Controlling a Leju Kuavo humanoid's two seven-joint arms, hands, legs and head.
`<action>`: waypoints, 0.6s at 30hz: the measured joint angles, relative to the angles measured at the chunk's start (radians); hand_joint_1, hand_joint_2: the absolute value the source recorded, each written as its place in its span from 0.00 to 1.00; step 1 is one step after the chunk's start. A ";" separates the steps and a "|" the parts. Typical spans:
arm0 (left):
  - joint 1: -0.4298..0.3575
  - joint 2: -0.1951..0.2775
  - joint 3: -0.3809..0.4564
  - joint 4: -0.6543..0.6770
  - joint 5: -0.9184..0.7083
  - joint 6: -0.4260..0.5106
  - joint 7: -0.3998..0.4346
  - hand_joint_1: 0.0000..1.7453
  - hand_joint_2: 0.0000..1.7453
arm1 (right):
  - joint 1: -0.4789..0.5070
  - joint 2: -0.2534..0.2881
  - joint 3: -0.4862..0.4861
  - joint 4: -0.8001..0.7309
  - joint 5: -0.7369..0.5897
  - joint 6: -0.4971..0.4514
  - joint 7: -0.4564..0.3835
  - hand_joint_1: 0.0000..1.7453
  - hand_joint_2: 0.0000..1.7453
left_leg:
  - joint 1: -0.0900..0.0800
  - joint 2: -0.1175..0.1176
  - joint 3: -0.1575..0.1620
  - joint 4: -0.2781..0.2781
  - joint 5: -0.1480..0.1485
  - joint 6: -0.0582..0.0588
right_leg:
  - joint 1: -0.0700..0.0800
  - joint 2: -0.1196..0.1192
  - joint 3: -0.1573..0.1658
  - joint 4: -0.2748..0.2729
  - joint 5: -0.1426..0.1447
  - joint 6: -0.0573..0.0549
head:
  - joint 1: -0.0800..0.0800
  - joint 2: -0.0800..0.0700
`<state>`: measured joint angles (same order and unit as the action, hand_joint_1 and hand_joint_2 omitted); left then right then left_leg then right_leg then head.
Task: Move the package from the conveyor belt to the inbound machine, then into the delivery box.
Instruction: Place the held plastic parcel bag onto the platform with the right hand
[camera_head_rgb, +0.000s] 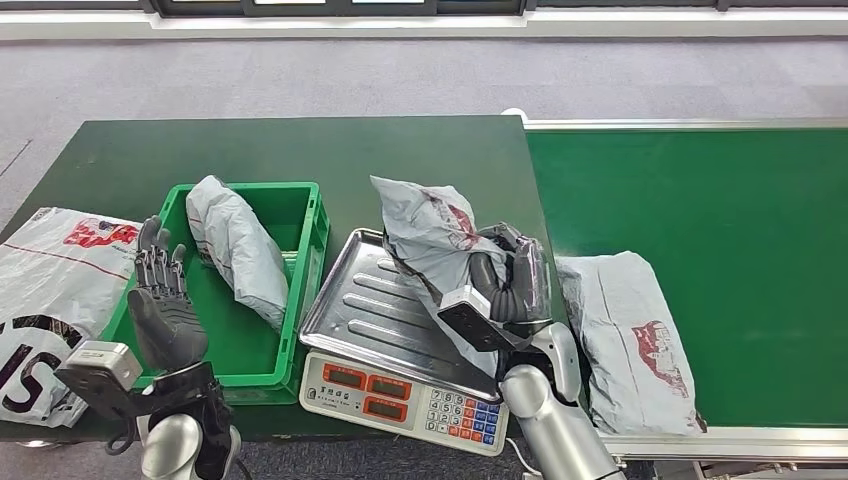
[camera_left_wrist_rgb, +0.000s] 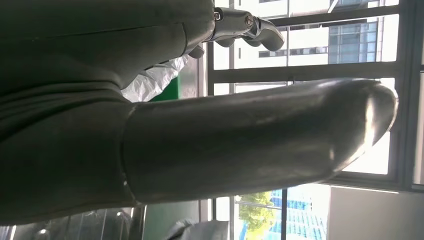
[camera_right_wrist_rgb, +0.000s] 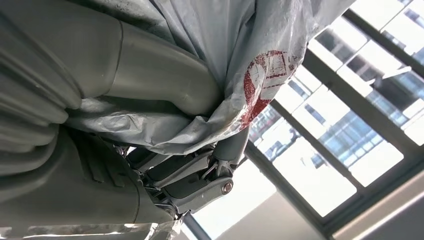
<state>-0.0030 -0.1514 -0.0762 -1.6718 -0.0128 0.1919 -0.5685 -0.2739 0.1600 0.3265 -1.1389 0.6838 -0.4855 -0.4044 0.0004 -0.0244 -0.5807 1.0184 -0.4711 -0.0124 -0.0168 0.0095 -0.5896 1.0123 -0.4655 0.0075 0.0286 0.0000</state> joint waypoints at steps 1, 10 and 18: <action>-0.003 0.000 -0.003 0.003 0.001 0.000 0.001 0.00 0.00 | -0.001 0.006 0.003 0.009 0.000 0.004 0.000 1.00 1.00 | 0.000 0.000 0.000 0.000 0.000 0.000 | 0.000 0.000 0.000 0.000 0.000 0.000 | 0.000 0.000; -0.012 0.000 -0.013 0.030 0.009 0.004 0.005 0.00 0.00 | -0.010 0.031 0.013 0.060 0.015 0.012 0.008 1.00 1.00 | 0.000 0.000 0.000 0.000 0.000 0.000 | 0.000 0.000 0.000 0.000 0.000 0.000 | 0.000 0.000; -0.012 0.000 -0.021 0.035 0.011 0.009 0.006 0.00 0.00 | -0.033 0.031 0.013 0.108 0.036 0.005 0.004 1.00 1.00 | 0.000 0.000 0.000 0.000 0.000 0.000 | 0.000 0.000 0.000 0.000 0.000 0.000 | 0.000 0.000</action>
<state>-0.0154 -0.1514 -0.0969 -1.6366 -0.0015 0.2007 -0.5627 -0.3066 0.1915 0.3395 -1.0309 0.7195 -0.4803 -0.3999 0.0004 -0.0243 -0.5806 1.0186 -0.4710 -0.0124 -0.0168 0.0096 -0.5898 1.0123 -0.4653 0.0076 0.0286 0.0000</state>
